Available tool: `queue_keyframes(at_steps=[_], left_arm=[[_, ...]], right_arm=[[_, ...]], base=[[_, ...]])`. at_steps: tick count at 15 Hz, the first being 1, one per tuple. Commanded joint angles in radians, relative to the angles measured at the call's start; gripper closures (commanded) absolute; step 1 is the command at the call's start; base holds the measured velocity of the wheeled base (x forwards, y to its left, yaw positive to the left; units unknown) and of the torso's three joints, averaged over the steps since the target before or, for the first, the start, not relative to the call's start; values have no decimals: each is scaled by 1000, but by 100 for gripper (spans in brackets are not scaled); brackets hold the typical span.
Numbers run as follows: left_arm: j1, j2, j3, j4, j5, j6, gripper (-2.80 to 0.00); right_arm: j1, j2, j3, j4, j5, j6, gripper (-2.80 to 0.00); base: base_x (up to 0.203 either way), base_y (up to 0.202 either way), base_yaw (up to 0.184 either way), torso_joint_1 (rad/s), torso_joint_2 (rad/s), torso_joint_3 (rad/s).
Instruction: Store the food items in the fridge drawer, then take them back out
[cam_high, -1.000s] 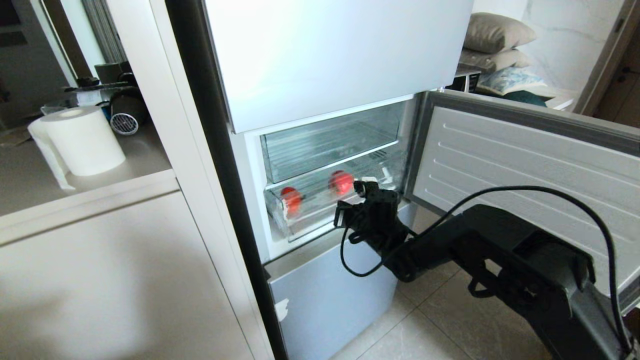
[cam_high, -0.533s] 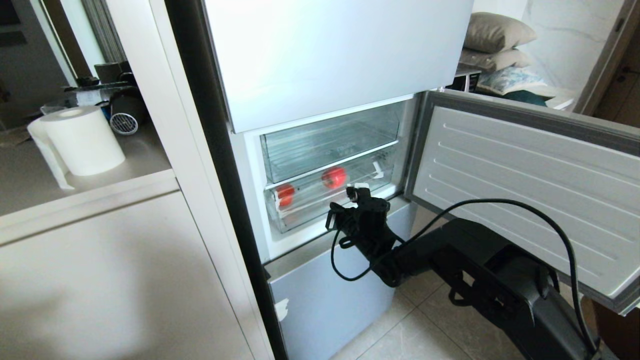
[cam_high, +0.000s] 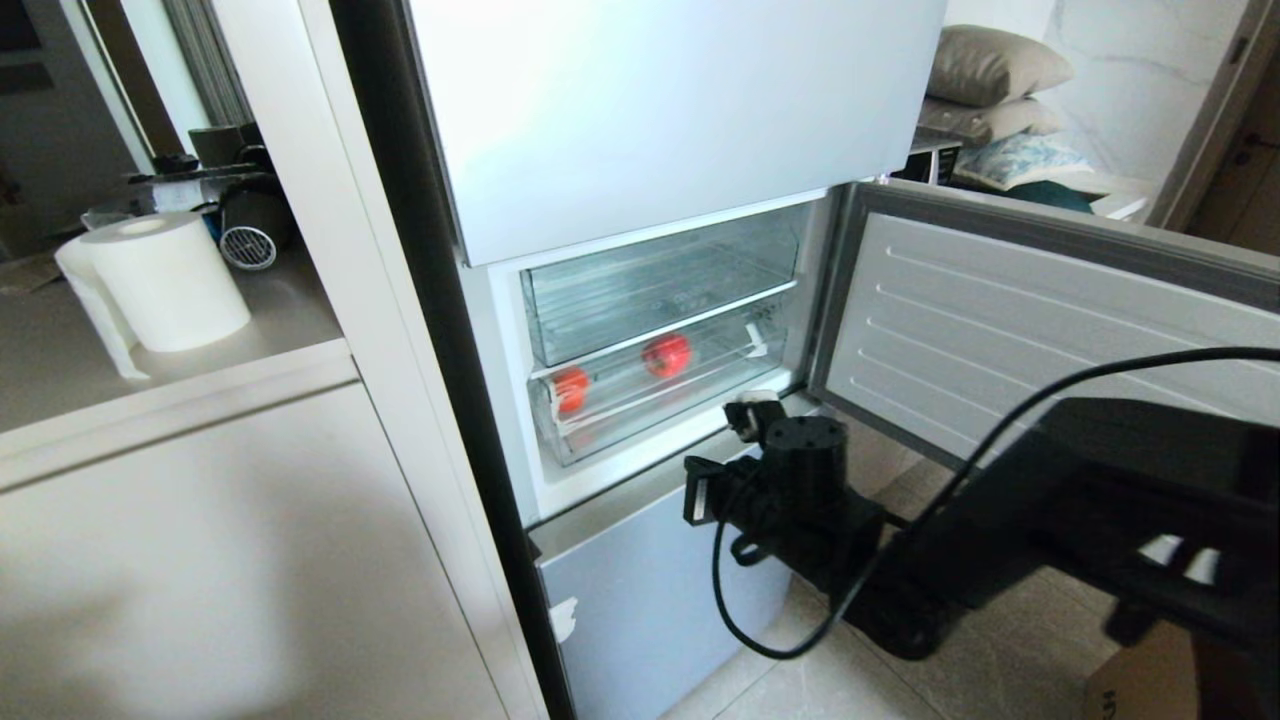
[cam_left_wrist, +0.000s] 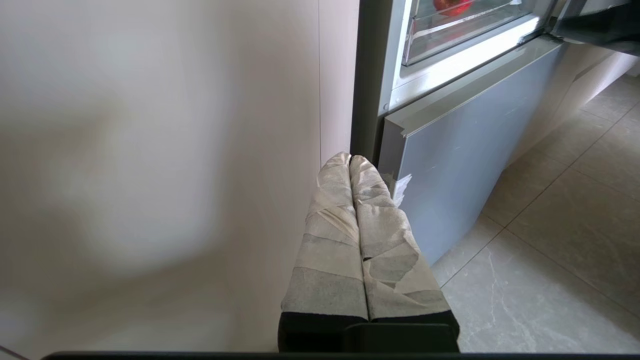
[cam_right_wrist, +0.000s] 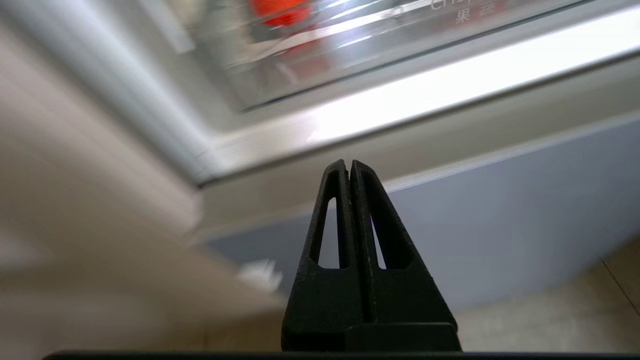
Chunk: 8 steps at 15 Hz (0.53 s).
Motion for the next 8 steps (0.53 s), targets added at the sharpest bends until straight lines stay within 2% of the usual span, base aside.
queue_keyframes(at_steps=[1,2,4,6,8], left_arm=[[0,0,0,0,0,0,0],[0,0,0,0,0,0,0],[0,0,0,0,0,0,0],[0,0,0,0,0,0,0],[0,0,0,0,0,0,0]], right_arm=[[30,-398,310,-10,-8,0,0],[37,-502,423,-13,-24,-1,0],[46,-694,604,-14,-104,-26,0],[50,-872,724,-14,-262,-84,0],[19,-1042,765,0,-418,-129,0]], base=[[0,0,0,0,0,0],[0,0,0,0,0,0],[0,0,0,0,0,0],[0,0,0,0,0,0],[0,0,0,0,0,0]])
